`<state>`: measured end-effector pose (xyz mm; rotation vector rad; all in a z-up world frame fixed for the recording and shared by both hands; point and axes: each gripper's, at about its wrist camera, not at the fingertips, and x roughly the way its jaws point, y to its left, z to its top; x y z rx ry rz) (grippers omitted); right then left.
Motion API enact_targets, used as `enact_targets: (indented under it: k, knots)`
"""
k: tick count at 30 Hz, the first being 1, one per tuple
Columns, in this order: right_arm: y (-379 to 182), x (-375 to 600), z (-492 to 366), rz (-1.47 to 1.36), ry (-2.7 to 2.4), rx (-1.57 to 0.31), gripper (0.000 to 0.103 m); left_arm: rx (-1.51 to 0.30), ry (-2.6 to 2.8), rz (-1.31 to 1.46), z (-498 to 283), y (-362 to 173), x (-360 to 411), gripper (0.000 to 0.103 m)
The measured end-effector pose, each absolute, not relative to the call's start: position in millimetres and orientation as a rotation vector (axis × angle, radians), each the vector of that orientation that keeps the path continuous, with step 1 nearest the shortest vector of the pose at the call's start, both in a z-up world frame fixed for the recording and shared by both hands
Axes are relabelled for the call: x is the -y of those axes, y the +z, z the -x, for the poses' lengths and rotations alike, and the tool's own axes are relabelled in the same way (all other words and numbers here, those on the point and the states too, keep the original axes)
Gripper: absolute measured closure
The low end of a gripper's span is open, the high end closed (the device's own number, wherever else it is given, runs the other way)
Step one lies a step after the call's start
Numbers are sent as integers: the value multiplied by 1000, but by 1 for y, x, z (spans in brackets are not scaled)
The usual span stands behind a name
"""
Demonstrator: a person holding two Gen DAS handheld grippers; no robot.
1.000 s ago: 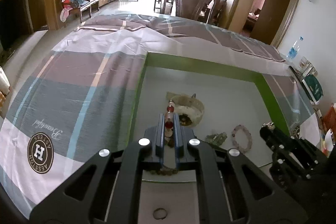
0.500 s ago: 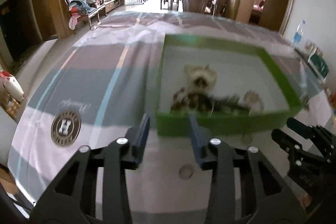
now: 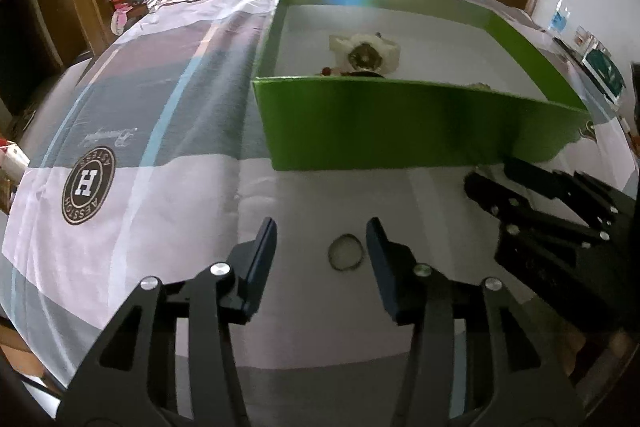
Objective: Organize jewelry
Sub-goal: 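Grasp the black elastic band with the left tool while the right tool grasps the beaded ring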
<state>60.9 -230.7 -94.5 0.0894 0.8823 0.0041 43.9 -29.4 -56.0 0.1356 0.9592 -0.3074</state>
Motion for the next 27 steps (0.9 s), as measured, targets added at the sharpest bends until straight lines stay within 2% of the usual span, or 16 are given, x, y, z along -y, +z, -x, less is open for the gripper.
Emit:
enact_targets:
  k: [1, 2, 3, 4, 8, 11, 15, 27]
  knots:
    - [-95, 231, -61, -90, 5, -881, 55, -963, -310, -136, -44, -57, 30, 56]
    - [-94, 233, -60, -89, 0, -880, 63, -965, -311, -137, -44, -58, 30, 56]
    - [-94, 234, -59, -88, 3, -879, 78, -968, -310, -139, -44, -59, 31, 56]
    - [-94, 233, -59, -83, 3, -880, 81, -971, -309, -143, -45, -60, 33, 56]
    - [-93, 235, -56, -75, 11, -887, 82, -974, -307, -159, -44, -64, 38, 56]
    - [-92, 236, -52, -76, 13, -893, 82, -965, -309, -169, -43, -64, 40, 62]
    - [-92, 238, -47, -85, 11, -896, 82, -957, -327, -170, -43, -64, 41, 84]
    - [-82, 247, -23, -86, -34, -878, 82, -941, -344, -163, -35, -57, 36, 84]
